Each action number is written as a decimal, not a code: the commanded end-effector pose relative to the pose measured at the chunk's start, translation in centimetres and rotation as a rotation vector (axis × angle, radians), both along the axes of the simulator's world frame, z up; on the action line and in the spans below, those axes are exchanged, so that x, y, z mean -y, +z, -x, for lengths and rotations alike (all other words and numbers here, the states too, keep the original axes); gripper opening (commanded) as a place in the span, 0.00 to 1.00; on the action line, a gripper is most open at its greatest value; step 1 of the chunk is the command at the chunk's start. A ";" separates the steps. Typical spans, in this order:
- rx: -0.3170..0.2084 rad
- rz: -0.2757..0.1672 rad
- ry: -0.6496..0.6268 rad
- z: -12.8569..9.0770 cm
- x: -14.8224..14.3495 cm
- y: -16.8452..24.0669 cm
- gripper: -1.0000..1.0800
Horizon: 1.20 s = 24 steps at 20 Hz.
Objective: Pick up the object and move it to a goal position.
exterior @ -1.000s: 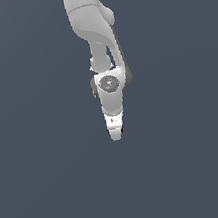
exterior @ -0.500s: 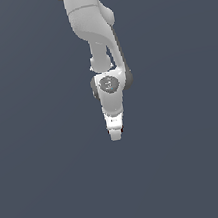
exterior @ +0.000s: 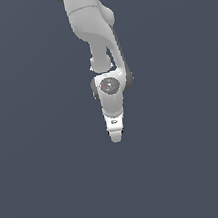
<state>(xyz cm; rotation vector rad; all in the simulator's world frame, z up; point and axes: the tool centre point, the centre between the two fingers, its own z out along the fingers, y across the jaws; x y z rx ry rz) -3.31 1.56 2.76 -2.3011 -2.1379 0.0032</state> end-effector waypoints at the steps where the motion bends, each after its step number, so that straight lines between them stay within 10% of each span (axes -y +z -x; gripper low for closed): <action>1: 0.003 0.000 0.000 -0.8 0.0 0.0 0.00; 24: 0.002 -0.001 -0.001 -12.0 -0.2 0.2 0.00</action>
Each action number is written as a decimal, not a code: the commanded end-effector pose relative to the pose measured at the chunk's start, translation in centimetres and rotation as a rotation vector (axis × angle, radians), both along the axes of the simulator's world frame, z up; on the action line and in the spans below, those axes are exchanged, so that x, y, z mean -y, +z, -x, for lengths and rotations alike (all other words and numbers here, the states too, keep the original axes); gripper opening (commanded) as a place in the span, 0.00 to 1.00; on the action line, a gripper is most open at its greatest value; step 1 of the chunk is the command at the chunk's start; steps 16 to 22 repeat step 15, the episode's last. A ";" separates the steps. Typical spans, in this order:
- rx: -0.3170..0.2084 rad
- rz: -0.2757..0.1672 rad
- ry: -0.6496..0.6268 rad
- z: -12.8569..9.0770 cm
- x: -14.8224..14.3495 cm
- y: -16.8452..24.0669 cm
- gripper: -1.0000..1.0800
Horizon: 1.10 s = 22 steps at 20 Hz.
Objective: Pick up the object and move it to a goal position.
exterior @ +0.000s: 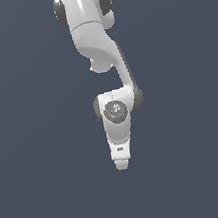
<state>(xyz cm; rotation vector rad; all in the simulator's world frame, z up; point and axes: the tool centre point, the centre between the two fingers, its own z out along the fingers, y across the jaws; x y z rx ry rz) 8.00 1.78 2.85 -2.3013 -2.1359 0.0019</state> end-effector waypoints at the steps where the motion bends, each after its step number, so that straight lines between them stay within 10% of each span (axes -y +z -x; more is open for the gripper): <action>1: 0.002 0.000 0.000 -1.1 0.0 0.1 0.00; 22: 0.002 0.000 0.001 -3.2 -0.1 0.1 0.00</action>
